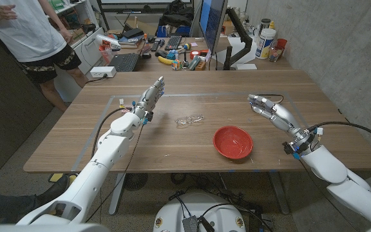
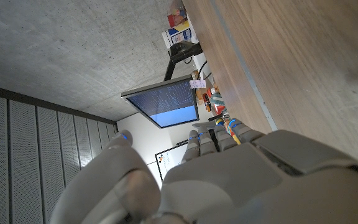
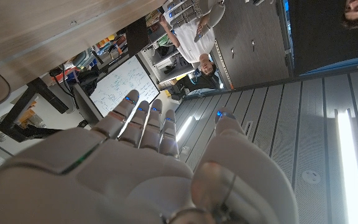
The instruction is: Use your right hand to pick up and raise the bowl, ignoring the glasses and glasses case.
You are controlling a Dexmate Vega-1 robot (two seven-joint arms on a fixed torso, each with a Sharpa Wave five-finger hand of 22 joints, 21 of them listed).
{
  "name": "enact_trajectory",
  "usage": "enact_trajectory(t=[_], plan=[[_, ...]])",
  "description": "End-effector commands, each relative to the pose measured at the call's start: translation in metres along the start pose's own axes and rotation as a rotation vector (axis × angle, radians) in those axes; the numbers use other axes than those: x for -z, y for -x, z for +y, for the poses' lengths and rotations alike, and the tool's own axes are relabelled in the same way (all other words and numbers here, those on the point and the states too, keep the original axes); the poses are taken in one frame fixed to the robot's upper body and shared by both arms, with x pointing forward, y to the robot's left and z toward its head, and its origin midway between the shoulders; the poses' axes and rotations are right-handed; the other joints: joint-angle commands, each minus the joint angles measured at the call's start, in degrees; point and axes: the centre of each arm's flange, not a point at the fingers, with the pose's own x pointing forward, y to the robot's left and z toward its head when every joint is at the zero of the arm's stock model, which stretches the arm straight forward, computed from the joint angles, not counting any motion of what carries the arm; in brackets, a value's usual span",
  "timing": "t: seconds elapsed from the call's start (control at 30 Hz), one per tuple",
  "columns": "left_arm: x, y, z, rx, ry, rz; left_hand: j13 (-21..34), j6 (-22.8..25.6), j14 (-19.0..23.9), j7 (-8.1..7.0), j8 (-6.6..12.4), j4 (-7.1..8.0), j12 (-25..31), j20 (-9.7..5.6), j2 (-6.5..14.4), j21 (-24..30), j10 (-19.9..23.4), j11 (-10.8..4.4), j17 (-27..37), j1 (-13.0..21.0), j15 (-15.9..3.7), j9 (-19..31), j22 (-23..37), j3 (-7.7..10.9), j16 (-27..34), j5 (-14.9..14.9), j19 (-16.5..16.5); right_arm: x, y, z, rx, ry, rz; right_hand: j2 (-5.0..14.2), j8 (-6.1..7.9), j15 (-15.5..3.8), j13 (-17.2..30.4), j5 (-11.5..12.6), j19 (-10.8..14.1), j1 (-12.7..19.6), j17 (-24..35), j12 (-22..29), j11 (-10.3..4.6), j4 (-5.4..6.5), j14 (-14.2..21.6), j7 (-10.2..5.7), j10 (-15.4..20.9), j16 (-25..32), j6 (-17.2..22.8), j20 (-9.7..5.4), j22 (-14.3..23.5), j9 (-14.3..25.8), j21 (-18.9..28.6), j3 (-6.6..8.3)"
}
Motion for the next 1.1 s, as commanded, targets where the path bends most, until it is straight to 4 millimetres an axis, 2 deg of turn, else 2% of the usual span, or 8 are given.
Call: enact_trajectory(t=[0.03,1.03,1.1], plan=[[0.000,0.003,-0.003,-0.008,-0.003,0.000,0.26,0.57,-0.11,0.03,0.25,-0.16,0.06,-2.41,0.58,0.21,0.36,-0.38,0.23,0.06,-0.06,0.10,0.23,-0.16,0.34,0.36,-0.44,0.002,0.016,0.002,0.009,0.006,0.001,-0.72,0.22,-0.64,0.18,0.43,1.14,-0.14,0.20,0.36,-0.32,-0.09,0.89,-0.76,0.96,0.34,0.58,-1.13,0.18,0.13,0.47,-0.04],[-0.008,0.005,-0.013,0.003,-0.013,-0.008,0.27,0.66,-0.18,0.03,0.25,-0.20,0.05,-2.32,0.75,0.25,0.35,-0.42,0.23,0.15,-0.10,0.10,0.23,-0.51,0.32,0.40,-0.43,-0.011,0.039,-0.003,-0.034,0.202,-0.058,-0.70,0.14,-1.89,0.22,1.36,2.22,-0.26,0.24,0.43,-2.21,0.02,2.24,-2.14,1.93,0.29,0.58,-1.65,0.18,0.18,0.48,-0.05],[-0.008,0.006,-0.013,0.003,-0.012,-0.008,0.27,0.66,-0.14,0.01,0.25,-0.20,0.11,-2.29,0.76,0.25,0.48,-0.38,0.23,0.16,-0.08,0.10,0.23,-0.54,0.34,0.41,-0.43,-0.012,0.040,-0.003,-0.042,0.212,-0.060,-0.71,0.13,-1.97,0.22,1.42,2.24,-0.28,0.24,0.40,-2.02,0.02,2.29,-2.16,1.89,0.28,0.57,-1.65,0.18,0.18,0.47,-0.06]])
